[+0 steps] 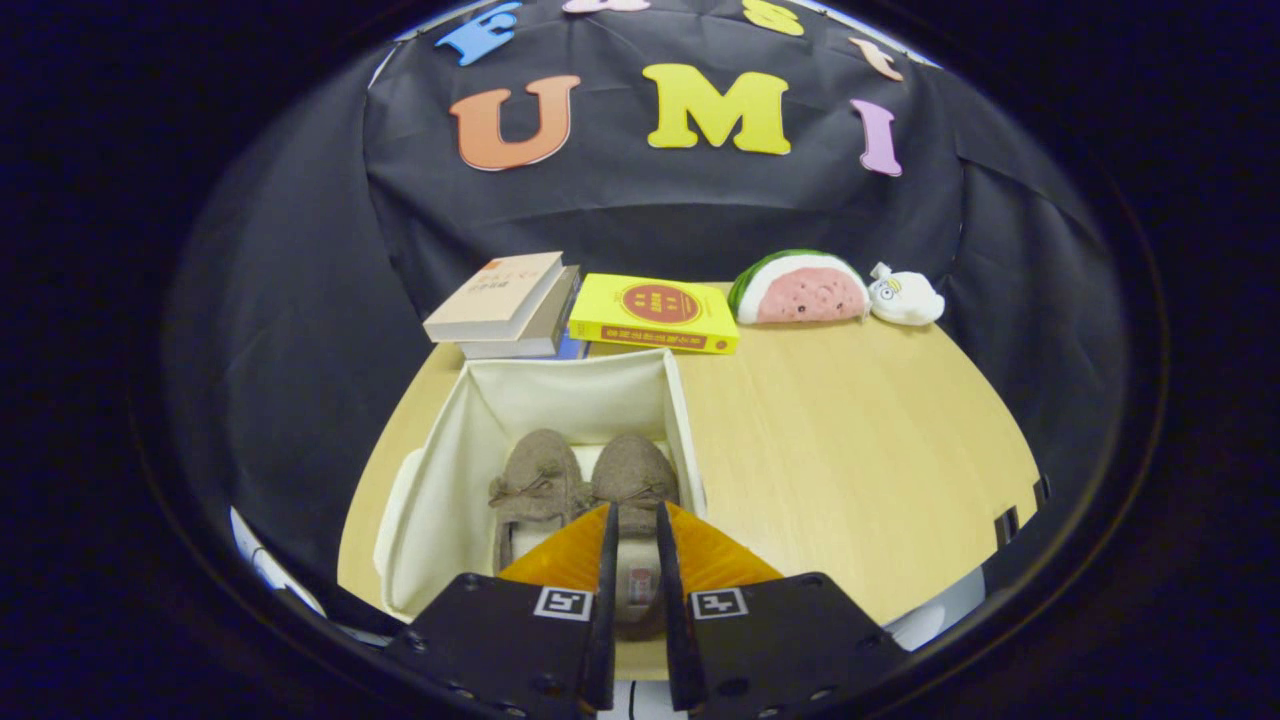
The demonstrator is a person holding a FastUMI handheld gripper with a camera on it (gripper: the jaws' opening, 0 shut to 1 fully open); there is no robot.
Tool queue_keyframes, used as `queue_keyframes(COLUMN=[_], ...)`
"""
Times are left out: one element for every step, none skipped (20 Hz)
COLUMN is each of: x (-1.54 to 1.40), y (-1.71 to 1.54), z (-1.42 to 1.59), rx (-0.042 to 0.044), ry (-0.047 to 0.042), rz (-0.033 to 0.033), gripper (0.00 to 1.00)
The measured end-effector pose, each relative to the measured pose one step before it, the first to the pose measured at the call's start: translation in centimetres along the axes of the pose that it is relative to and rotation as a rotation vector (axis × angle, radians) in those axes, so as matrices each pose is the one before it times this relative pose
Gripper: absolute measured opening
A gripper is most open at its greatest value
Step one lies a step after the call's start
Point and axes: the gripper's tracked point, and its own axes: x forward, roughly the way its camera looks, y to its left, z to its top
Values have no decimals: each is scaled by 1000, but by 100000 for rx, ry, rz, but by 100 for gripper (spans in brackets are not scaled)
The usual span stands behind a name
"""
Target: Open the storage box then place both shoes into the box .Put the left shoe in first, then the right shoe, with the right side of both shoes facing outward in a uniform manner.
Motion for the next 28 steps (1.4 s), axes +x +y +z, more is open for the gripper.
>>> queue_keyframes(x=[-620, -735, -662, -727, -796, -771, -593, -600, -462, -401, -333, -335, -204, -287, -323, -400, -199, -323, -357, -277, -431, -376, -298, -297, -348, -473, -272, -399], y=[-133, -370, -406, -655, -337, -187, -375, -618, -1017, -1153, -1020, -751, -582, -681, -606, -606, -705, -753, -735, -808, -506, -502, -582, -704, -617, -523, -273, -280], z=[371, 332, 464, 334, 324, 358, 294, 283, 339, 363, 348, 340, 122, 94, -33, 104, 49, 252, 202, 405, 444, 494, 468, 461, 405, 514, 408, 391], rx=[26, 918, 31, -76, 227, 806, 619, -31, -388, -1200, -1518, -1253, -535, -535, 274, 262, 1244, 688, 420, -200, 102, 131, -301, -580, -394, 94, 1054, 1049], ry=[-2428, -2997, -3333, -3226, -2726, -2914, -2669, -2136, -2581, -2709, -3230, -3118, -2576, -2056, -1249, -1346, -1165, -1612, -1892, -2148, -2356, -2467, -2358, -2407, -2075, -2456, -2401, -2418], rz=[1185, 622, 515, -145, 813, 1708, 1554, 46, -1521, -2844, -2397, -1675, -887, -733, -213, -178, -283, -597, -647, -1080, -356, -291, -869, -1187, -1214, -459, -155, 358], gripper=[26, 29, 29, 30, 36, 48, 59, 69, 78, 87, 96, 96, 96, 95, 96, 95, 96, 96, 96, 96, 96, 95, 95, 95, 95, 95, 95, 95])
